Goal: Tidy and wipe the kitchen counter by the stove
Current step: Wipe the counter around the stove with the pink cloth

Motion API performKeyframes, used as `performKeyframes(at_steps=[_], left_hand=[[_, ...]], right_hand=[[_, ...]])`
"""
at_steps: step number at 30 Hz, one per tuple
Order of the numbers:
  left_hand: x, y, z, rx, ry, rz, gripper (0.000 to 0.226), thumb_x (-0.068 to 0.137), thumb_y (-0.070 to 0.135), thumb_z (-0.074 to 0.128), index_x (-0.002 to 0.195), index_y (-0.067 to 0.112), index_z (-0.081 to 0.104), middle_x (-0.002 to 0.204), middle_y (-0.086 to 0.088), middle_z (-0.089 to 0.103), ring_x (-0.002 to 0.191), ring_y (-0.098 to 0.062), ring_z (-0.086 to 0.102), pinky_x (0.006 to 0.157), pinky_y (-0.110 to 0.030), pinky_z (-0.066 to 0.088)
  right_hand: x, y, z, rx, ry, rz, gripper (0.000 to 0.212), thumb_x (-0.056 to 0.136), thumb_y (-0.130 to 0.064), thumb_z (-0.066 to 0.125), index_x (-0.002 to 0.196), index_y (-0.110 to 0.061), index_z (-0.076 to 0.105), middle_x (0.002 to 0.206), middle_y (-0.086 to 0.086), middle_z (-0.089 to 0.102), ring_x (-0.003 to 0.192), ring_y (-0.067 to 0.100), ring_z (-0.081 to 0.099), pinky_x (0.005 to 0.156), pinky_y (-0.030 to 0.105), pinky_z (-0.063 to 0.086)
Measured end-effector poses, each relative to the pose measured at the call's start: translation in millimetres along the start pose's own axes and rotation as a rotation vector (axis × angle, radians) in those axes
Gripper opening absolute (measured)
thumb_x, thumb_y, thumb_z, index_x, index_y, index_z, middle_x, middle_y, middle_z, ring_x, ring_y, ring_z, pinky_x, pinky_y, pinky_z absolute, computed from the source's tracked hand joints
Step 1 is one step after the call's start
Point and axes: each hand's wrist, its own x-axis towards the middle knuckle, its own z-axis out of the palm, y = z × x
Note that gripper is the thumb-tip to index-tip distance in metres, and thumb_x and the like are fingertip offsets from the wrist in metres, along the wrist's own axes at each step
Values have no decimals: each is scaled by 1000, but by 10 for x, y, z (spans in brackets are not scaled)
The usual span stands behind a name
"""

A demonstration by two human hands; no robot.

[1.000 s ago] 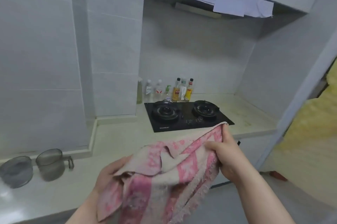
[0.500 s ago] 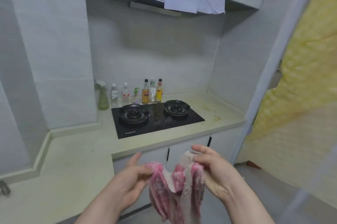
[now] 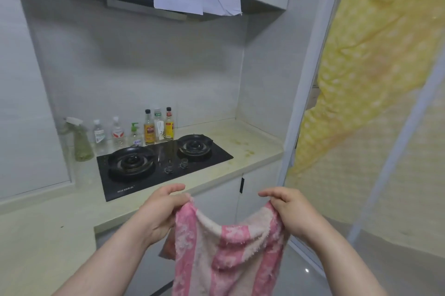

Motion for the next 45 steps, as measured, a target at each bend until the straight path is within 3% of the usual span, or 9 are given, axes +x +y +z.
performKeyframes(at_steps=[3, 7, 12, 19, 23, 29, 34, 38, 45], left_hand=[[140, 133, 31, 108, -212, -50, 52, 84, -19, 57, 125, 13, 56, 96, -18, 58, 76, -25, 61, 65, -30, 56], [496, 377, 97, 937, -252, 153, 53, 77, -8, 61, 116, 28, 61, 113, 3, 62, 99, -13, 63, 80, -23, 52], [1150, 600, 318, 1436, -92, 320, 16, 90, 12, 44, 80, 21, 52, 84, 4, 58, 72, -13, 51, 63, -26, 42], [2049, 893, 443, 319, 21, 82, 14, 95, 2, 56, 81, 3, 56, 76, -14, 55, 64, -23, 53, 65, -34, 49], [2379, 1182, 410, 87, -62, 19, 12, 91, 1, 62, 79, -1, 59, 69, -13, 56, 59, -20, 57, 66, -35, 52], [2804, 1452, 385, 535, -93, 172, 56, 72, -1, 81, 121, 11, 56, 114, -9, 56, 104, -24, 58, 93, -37, 49], [3086, 1641, 502, 1340, -45, 491, 4, 86, 17, 68, 83, 20, 68, 90, 3, 65, 84, -14, 60, 76, -32, 51], [3362, 1727, 629, 1495, 7, 567, 23, 93, 28, 58, 74, 16, 62, 86, -5, 64, 84, -24, 58, 78, -35, 49], [3648, 1733, 1043, 285, -152, 11, 7, 95, 9, 55, 90, 8, 60, 56, -2, 59, 45, -12, 56, 42, -23, 49]], right_hand=[[191, 106, -149, -101, 45, 2, 24, 99, -16, 51, 105, -30, 69, 95, -13, 62, 91, 5, 57, 75, 18, 41], [530, 159, -319, -217, 65, 17, 16, 92, -16, 62, 80, -25, 65, 80, 1, 66, 70, 12, 57, 66, 25, 44], [948, 128, -477, -147, 47, 21, 18, 85, -11, 71, 69, -15, 64, 59, -4, 54, 53, 12, 50, 49, 23, 43], [1716, 89, -619, -331, 7, 77, 23, 79, 2, 59, 82, -19, 66, 73, -4, 63, 59, 9, 61, 59, 22, 51], [2226, 7, -594, -512, 19, 60, 8, 80, -13, 65, 77, -21, 64, 72, -7, 64, 65, 7, 59, 55, 15, 43], [2762, -106, -561, -755, -23, -60, 17, 74, -14, 69, 75, -26, 57, 97, -1, 53, 86, 16, 53, 61, 16, 35], [3123, -110, -669, -758, 89, 23, 17, 82, -17, 67, 68, -10, 65, 77, 10, 68, 73, 23, 64, 57, 28, 44], [3342, -29, -817, -547, 96, 38, 33, 83, -23, 70, 56, -14, 54, 58, 2, 56, 54, 15, 49, 52, 28, 35], [3623, 28, -990, 471, 77, 224, 20, 94, -19, 60, 76, -9, 63, 64, 9, 61, 55, 21, 58, 56, 29, 50]])
